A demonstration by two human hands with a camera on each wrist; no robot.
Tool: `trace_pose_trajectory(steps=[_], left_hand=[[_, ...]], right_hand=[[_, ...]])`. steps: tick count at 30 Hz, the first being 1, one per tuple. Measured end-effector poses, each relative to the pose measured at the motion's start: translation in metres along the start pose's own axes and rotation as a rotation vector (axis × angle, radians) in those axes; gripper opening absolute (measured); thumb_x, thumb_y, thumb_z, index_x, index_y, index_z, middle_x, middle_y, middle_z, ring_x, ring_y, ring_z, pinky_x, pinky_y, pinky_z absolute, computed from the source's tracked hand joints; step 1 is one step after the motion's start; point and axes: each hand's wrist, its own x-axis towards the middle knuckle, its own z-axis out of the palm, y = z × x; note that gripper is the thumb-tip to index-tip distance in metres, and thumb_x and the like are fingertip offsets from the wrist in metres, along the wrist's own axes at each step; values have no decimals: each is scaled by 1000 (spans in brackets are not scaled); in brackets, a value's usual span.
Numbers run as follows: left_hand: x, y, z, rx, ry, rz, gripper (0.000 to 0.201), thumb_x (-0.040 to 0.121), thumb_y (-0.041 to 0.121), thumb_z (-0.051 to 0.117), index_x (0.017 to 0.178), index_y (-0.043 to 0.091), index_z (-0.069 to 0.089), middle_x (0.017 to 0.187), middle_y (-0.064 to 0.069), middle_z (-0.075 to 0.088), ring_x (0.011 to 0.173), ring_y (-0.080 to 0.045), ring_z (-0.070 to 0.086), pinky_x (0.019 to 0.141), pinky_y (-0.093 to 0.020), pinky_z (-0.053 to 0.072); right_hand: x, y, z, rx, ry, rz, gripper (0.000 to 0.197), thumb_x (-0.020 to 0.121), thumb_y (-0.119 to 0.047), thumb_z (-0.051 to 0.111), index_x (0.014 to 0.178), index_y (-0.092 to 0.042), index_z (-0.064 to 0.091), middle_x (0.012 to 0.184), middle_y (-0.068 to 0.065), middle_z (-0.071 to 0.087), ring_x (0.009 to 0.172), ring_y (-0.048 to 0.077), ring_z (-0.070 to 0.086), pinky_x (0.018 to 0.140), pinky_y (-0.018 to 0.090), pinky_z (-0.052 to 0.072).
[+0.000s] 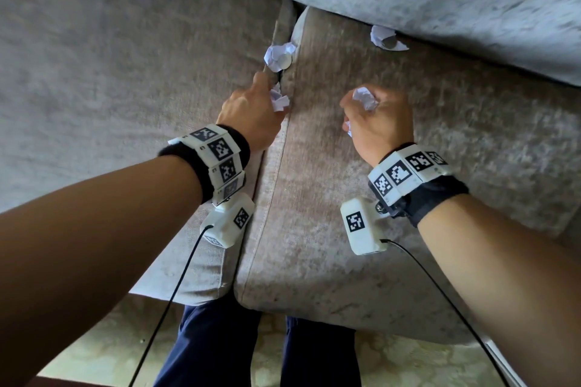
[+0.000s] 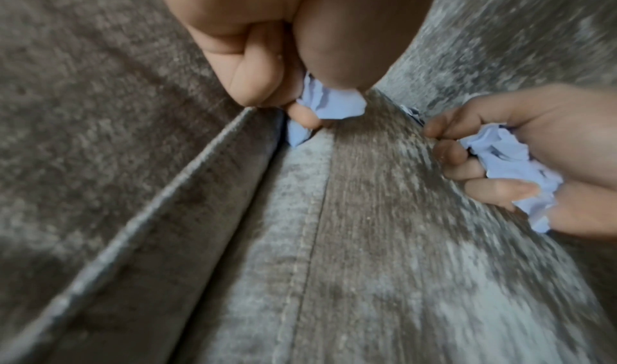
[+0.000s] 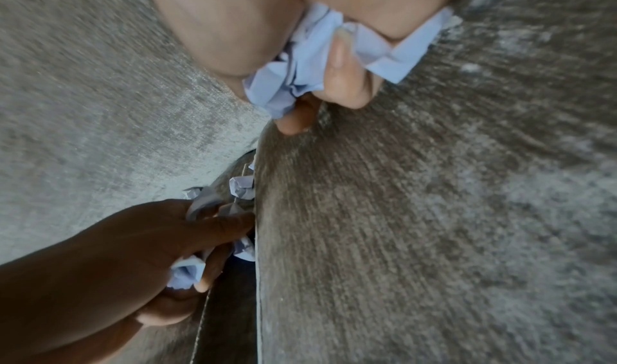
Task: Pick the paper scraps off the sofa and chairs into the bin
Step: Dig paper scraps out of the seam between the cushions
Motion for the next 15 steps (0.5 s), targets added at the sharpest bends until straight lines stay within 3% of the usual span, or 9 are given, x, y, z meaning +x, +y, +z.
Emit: trace_pose_trajectory(steps=[2,5,7,10,15], left_hand=[[-2,1,-2,-2,-5,-10,32,99,33,50,117,6,48,96,8,53,80,-21,52,65,-32,37],[-5,3,-3,-54,9,-63,31,92,39,53,105,11,57,85,0,63,74,-22,60,52,-29,37],[-9,4,-4,-132,31,-91,29,87,41,55,93,14,61,80,-2,67,70,-20,65,53,-29,48],[-15,6,-5,-188,61,-115,30,88,45,56,82,16,61,76,-2,71,66,-17,68,52,-27,51],[-22,12,-5,-196,67,-89,22,87,27,58,77,6,59,77,-10,70,67,-22,68,47,-27,47]], right_hand=[[-1,1,-1,-9,-6,-4,13,82,-22,56,73,-22,66,56,-8,57,53,27,60,54,40,54],[-1,1,-3,-10,-37,-9,13,90,-24,58,86,-18,70,68,-6,59,54,14,57,57,29,49],[-2,-2,-5,-6,-48,-4,21,92,-29,58,71,-25,61,72,-7,56,51,5,53,56,24,44],[-6,-8,-9,-8,-23,19,44,92,-34,58,52,-25,43,49,-13,51,39,5,48,46,19,38],[-10,-10,-14,31,-27,24,43,92,-28,58,53,-22,42,49,-10,49,37,1,48,43,15,37]])
